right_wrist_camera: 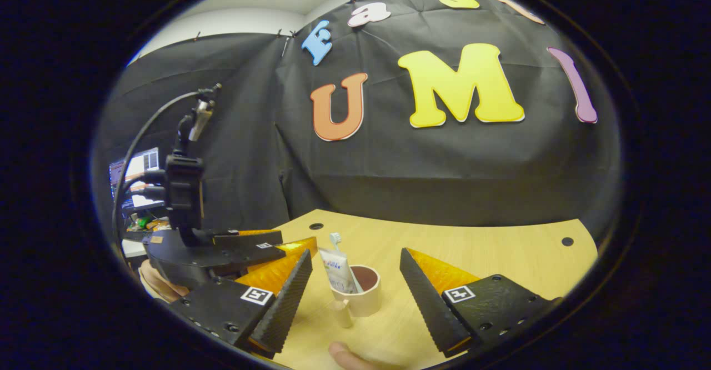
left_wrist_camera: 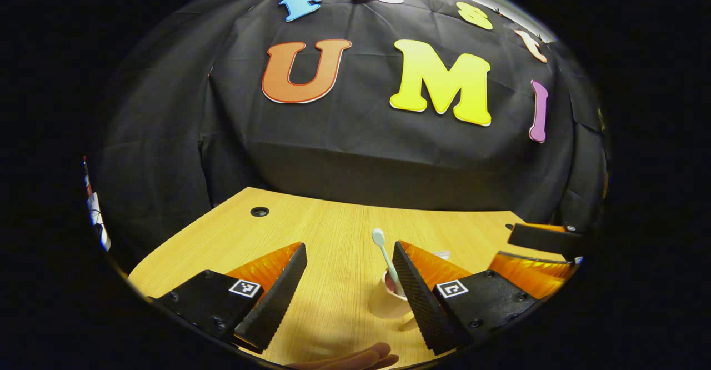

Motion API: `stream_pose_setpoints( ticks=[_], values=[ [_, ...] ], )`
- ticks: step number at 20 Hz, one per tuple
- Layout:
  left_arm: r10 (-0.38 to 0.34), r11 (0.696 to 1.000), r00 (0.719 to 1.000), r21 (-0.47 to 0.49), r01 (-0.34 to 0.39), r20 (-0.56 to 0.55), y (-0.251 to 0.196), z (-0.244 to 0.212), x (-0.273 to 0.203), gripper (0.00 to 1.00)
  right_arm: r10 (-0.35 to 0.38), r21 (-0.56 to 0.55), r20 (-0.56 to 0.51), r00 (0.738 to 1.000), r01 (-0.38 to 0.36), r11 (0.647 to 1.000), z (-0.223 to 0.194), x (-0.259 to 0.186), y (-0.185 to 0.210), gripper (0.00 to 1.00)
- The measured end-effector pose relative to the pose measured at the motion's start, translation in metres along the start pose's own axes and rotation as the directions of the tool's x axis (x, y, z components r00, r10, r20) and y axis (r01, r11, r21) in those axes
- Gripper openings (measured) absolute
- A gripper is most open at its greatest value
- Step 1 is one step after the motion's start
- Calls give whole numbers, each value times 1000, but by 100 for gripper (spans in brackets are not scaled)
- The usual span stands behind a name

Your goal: Put the toothbrush and toothpaste on the desktop into the cup, then pick up the cup and place it on the coaster on the desktop.

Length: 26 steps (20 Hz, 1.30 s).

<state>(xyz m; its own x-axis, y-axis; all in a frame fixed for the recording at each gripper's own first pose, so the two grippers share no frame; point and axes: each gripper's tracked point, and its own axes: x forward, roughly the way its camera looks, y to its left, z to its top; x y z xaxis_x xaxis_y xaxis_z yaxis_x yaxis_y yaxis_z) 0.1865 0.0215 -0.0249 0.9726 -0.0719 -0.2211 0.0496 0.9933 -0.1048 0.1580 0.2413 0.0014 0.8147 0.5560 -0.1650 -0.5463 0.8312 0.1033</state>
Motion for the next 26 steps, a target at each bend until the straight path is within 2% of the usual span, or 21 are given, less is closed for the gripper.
stream_pose_setpoints(
  ticks=[4, 9, 13, 15, 16, 17, 18, 20, 21, 22, 24, 26],
  values=[
    [38, 998, 997, 59, -34, -70, -2, -19, -20, 99, -23, 0, 35, 999, 23, 1000, -3, -41, -11, 96],
    [-2, 996, 990, 89, 14, -138, -36, -21, -30, 98, -33, 12, 81, 996, 32, 999, -3, -86, -23, 95],
    [-40, 996, 965, 66, 59, -261, -67, -30, -21, 98, -58, 15, 116, 992, 57, 998, -4, -119, -43, 92],
    [-41, 996, 942, 66, 67, -332, -76, -37, -12, 98, -68, 5, 132, 989, 68, 998, -6, -133, -52, 95],
    [-36, 996, 930, 64, 63, -366, -78, -41, -7, 98, -68, 11, 133, 989, 67, 998, -10, -140, -56, 92],
    [-34, 997, 915, 48, 58, -402, -82, -45, -3, 98, -64, 24, 129, 990, 62, 998, -13, -146, -60, 95],
    [-30, 999, 893, 25, 46, -448, -85, -52, 0, 98, -58, 37, 127, 990, 54, 998, -16, -152, -63, 92],
    [-21, 1000, 836, -10, 19, -549, -87, -65, 6, 98, -66, 63, 125, 990, 59, 996, -21, -166, -77, 93],
    [15, 1000, 811, 1, -18, -585, -81, -70, 8, 98, -64, 75, 122, 991, 55, 996, -25, -173, -82, 96],
    [40, 999, 798, 20, -35, -602, -78, -70, 10, 99, -61, 86, 119, 991, 51, 995, -29, -178, -87, 93],
    [55, 998, 775, 26, -50, -630, -75, -70, 9, 98, -69, 103, 110, 991, 58, 993, -36, -184, -101, 96],
    [42, 997, 729, -19, -75, -684, -77, -82, 10, 97, -82, 119, 105, 991, 70, 990, -39, -191, -115, 92]
  ],
)
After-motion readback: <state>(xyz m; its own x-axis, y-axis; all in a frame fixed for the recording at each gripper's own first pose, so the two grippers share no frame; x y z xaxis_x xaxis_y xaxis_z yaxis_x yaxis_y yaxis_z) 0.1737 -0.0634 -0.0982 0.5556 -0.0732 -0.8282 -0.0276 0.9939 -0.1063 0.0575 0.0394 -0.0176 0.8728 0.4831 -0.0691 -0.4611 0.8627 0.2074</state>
